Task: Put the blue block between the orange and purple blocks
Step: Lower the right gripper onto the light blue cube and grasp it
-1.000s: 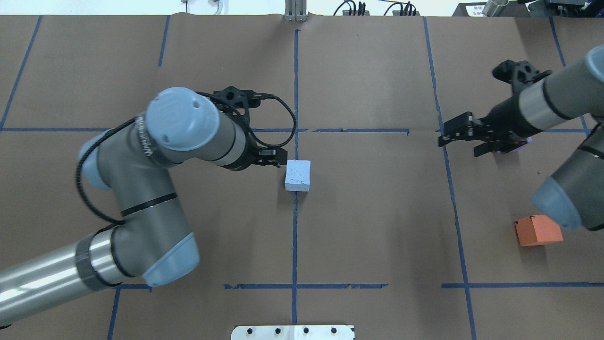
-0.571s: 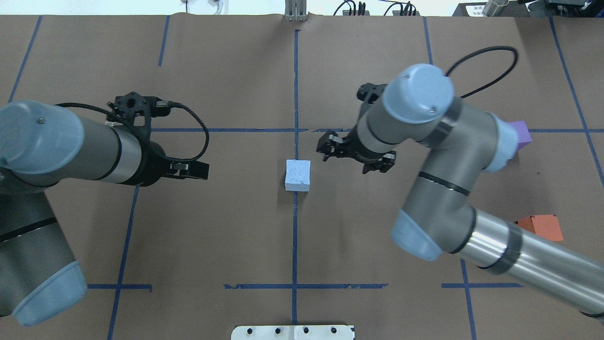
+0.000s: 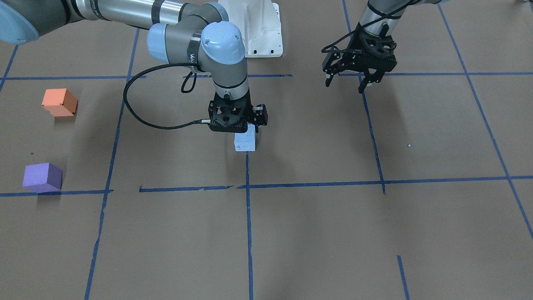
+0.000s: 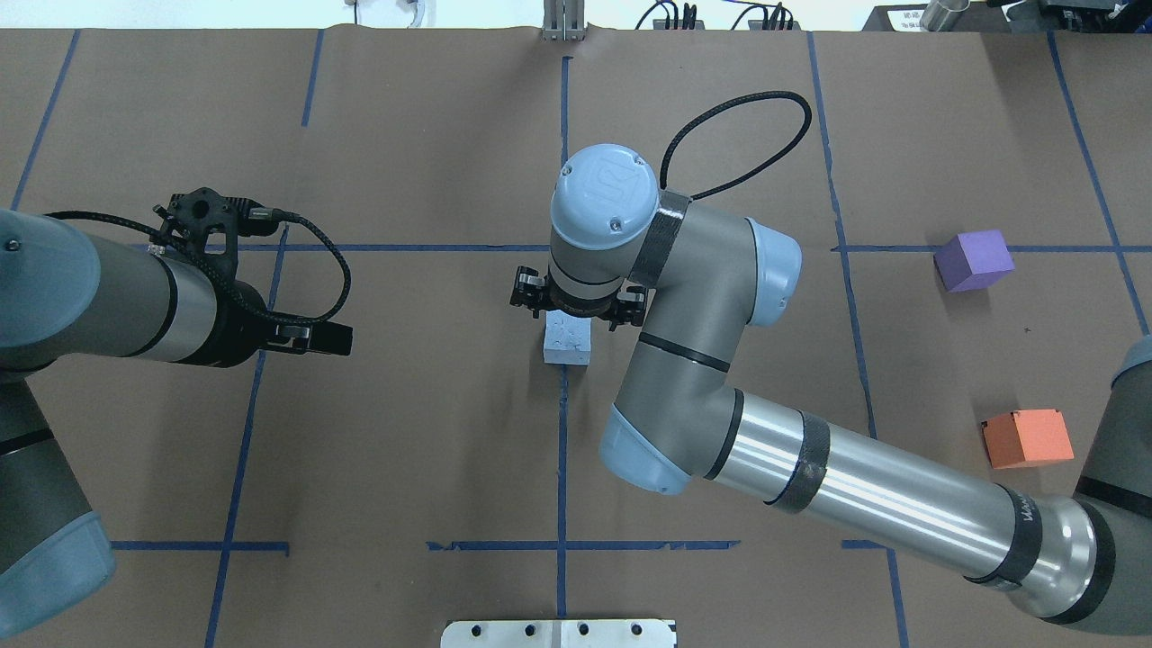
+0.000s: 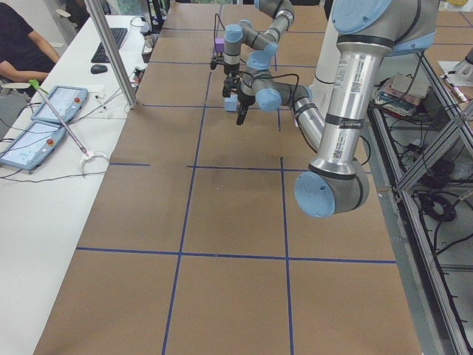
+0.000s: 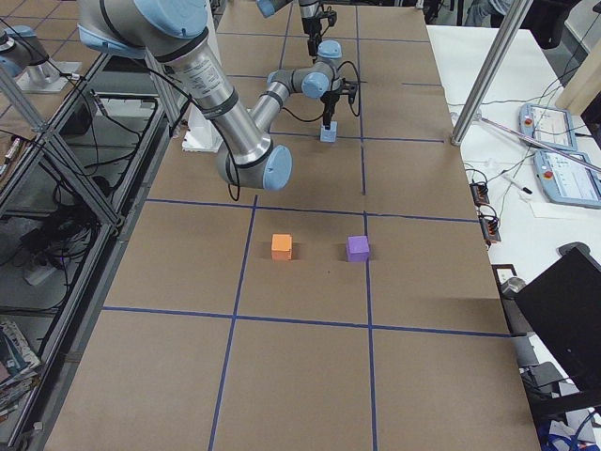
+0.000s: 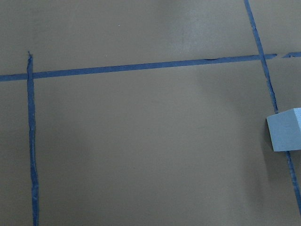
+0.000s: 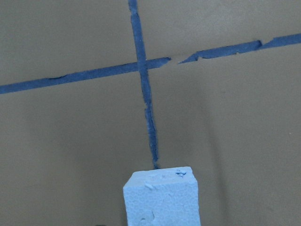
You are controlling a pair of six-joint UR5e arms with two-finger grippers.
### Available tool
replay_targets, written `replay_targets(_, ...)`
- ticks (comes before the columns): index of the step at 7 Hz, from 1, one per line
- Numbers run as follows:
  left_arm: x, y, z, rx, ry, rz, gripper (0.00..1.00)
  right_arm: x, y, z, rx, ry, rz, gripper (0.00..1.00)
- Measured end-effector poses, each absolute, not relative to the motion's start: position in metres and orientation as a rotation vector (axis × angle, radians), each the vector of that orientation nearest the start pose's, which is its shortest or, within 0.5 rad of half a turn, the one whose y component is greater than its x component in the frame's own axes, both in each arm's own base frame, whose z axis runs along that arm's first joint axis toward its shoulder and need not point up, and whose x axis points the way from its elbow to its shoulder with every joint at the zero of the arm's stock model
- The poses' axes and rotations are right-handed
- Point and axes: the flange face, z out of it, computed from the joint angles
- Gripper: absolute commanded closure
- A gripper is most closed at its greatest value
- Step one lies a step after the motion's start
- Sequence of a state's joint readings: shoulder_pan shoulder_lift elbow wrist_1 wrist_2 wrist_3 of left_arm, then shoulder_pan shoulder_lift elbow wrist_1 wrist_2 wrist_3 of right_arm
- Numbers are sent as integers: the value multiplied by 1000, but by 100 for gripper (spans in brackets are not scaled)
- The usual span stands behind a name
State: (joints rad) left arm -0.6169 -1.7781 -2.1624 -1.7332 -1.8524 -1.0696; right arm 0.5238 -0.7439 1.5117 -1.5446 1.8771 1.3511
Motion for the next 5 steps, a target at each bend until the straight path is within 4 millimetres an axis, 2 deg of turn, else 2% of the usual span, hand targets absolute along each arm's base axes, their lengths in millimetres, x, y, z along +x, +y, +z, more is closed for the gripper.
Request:
replay_targets(4,344,-373,269,289,948,28,0,-616,-445,197,46,-780,102,2)
replay_targets(5,344,-373,269,289,948,28,0,-621,-447,201,51,-781,102,23)
